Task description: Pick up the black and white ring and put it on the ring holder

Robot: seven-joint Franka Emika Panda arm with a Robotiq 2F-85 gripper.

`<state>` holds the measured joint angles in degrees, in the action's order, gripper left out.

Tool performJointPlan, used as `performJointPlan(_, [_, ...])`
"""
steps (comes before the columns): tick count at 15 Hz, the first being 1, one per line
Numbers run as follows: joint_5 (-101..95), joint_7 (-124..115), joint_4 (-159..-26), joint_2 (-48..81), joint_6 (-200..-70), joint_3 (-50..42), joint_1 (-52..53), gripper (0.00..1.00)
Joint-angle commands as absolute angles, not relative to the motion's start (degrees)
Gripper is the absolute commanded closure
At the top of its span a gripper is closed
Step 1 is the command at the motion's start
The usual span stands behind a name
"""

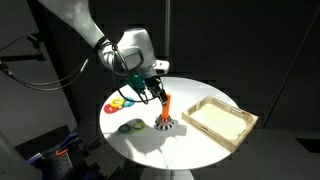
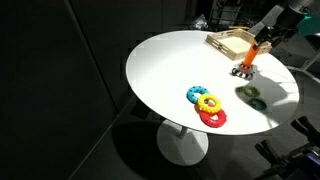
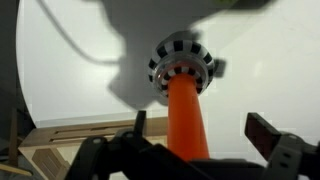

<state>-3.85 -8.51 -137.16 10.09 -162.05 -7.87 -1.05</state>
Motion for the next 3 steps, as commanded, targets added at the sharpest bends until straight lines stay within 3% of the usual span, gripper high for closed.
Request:
performJointPlan(1, [0.2,-5.3,-137.5,8.7,-158.7,-5.7,-2.8,0.0])
performJointPlan(3, [-1.7,-7.6,-137.1,10.1,-160.5,-6.5,-1.9,0.0])
